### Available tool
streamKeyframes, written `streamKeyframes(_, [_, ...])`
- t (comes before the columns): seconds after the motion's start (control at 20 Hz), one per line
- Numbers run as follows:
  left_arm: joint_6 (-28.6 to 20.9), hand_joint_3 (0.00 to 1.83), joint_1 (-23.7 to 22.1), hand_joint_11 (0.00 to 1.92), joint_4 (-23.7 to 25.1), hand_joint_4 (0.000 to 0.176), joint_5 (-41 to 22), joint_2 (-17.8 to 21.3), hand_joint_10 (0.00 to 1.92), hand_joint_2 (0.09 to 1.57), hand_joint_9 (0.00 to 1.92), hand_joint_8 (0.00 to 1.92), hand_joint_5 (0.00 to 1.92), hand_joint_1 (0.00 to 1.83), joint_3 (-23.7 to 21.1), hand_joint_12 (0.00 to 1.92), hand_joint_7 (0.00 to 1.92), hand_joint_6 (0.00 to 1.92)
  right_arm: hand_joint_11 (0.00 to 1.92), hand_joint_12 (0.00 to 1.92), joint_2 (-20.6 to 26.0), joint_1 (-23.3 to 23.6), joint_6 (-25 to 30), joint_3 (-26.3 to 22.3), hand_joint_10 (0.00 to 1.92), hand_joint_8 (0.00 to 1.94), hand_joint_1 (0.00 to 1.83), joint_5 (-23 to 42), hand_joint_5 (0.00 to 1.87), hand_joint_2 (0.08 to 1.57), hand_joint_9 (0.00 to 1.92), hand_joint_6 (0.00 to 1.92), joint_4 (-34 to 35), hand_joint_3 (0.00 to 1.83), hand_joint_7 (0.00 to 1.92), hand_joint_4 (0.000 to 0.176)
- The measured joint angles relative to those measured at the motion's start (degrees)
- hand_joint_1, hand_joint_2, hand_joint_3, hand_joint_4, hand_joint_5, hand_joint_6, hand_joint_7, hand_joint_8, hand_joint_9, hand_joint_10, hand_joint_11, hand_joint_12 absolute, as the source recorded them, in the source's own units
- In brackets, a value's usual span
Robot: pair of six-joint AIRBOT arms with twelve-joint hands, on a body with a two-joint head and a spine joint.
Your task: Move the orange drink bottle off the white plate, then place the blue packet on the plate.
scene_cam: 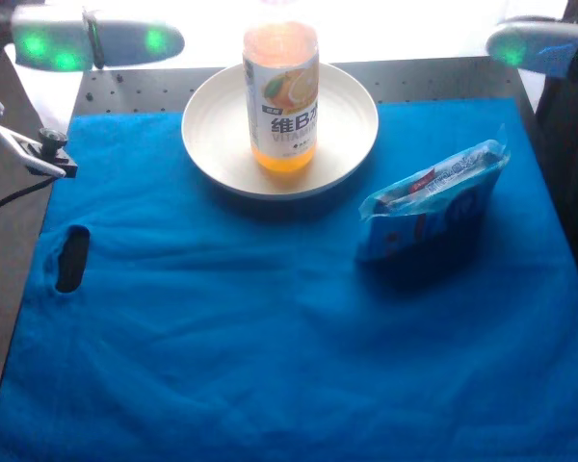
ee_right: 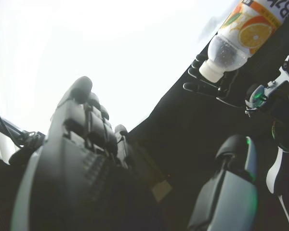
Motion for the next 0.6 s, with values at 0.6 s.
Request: streamKeyframes(0.6, [-11.21, 0.0, -5.88, 0.0, 13.09, 0.167, 8.46, -7.74, 0.0, 0.64, 0.0, 0.0, 0.0, 0.62, 9.79, 0.0, 0.0, 0.0, 0.0, 0.98, -0.57, 0.04, 0.02, 0.0, 0.0, 0.0, 0.81, -0.02, 0.35, 0.89, 0.26, 0.0, -0.94, 0.0, 0.3, 0.076])
